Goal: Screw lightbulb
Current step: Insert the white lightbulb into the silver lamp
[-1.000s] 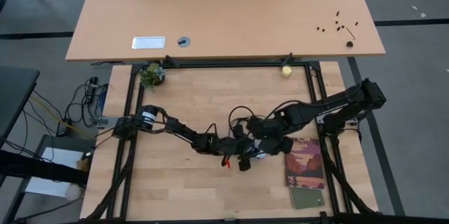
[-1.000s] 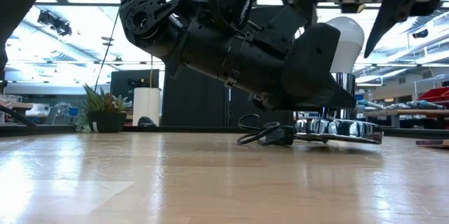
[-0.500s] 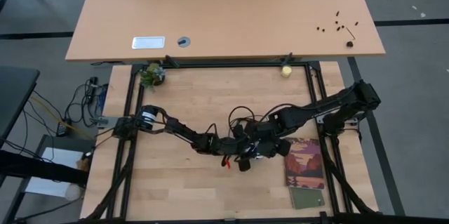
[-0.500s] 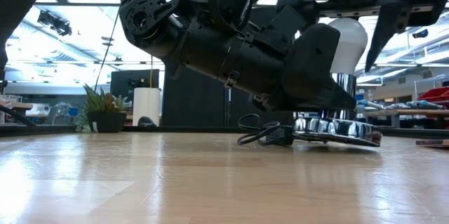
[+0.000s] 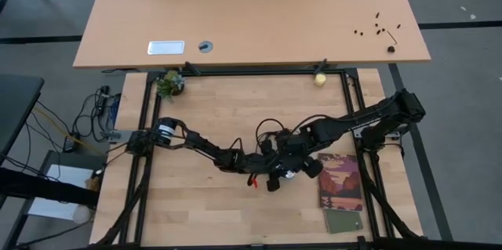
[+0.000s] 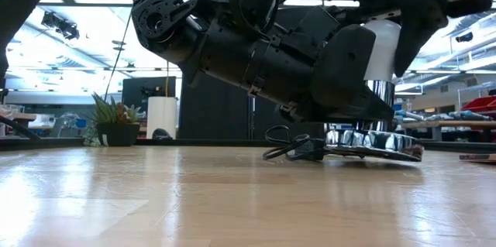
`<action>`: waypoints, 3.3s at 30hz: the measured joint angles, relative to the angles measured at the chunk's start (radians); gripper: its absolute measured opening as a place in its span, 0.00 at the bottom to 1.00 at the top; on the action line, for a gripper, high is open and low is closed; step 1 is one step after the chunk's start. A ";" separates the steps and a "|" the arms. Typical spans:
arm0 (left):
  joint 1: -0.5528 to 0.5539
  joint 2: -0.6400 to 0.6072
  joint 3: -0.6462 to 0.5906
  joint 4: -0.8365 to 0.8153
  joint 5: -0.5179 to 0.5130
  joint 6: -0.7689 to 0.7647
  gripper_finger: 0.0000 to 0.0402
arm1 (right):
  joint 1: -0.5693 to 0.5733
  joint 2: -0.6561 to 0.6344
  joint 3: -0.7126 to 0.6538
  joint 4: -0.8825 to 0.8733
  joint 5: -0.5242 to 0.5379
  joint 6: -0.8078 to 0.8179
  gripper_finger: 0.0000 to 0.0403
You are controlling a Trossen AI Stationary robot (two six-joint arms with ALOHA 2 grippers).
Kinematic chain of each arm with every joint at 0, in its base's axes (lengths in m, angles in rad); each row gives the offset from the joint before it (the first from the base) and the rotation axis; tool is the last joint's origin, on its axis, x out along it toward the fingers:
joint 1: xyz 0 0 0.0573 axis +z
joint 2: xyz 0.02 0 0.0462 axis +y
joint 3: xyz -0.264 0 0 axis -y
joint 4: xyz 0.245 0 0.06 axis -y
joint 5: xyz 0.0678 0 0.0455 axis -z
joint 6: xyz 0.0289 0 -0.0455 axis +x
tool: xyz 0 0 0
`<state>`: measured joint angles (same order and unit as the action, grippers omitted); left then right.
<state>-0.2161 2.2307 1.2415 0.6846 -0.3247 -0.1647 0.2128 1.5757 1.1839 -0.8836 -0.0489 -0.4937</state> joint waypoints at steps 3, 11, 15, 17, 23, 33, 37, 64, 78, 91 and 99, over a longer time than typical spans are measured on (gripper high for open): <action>0.000 0.000 0.000 0.003 -0.001 0.000 0.47 | 0.001 0.000 0.000 0.013 -0.001 0.162 0.67; -0.001 0.000 0.000 0.008 -0.031 -0.030 0.47 | 0.001 0.000 0.000 0.031 0.011 0.660 0.64; -0.002 0.000 0.000 0.012 -0.043 -0.048 0.47 | 0.001 0.000 0.000 0.036 0.017 0.946 0.66; -0.002 0.000 0.000 0.018 -0.050 -0.054 0.47 | -0.002 0.000 0.000 0.038 0.017 1.091 0.67; -0.002 0.002 -0.001 0.029 -0.065 -0.052 0.47 | -0.008 0.000 0.000 0.048 0.006 1.465 0.67; -0.004 0.002 -0.001 0.029 -0.075 -0.052 0.47 | -0.013 0.000 0.000 0.047 -0.025 1.621 0.71; -0.002 0.002 -0.001 0.029 -0.079 -0.053 0.47 | -0.017 0.000 0.001 0.048 -0.040 1.508 0.78; 0.001 -0.004 0.003 -0.121 -0.136 -0.033 0.47 | 0.344 -0.026 -0.035 -0.164 0.356 1.383 0.86; -0.007 -0.004 0.002 -0.134 -0.162 -0.041 0.47 | 0.535 -0.026 -0.471 0.459 0.816 1.589 0.86; -0.087 -0.067 0.000 -0.348 -0.306 -0.160 0.47 | 0.534 -0.025 -0.606 0.782 0.811 1.402 0.80; -0.101 -0.100 0.003 -0.526 -0.316 -0.198 0.47 | 0.498 -0.025 -0.696 1.111 0.819 1.203 0.79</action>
<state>-0.3168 2.1303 1.2441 0.1584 -0.6403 -0.3630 0.7110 1.5505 0.4875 0.2278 0.7704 0.7093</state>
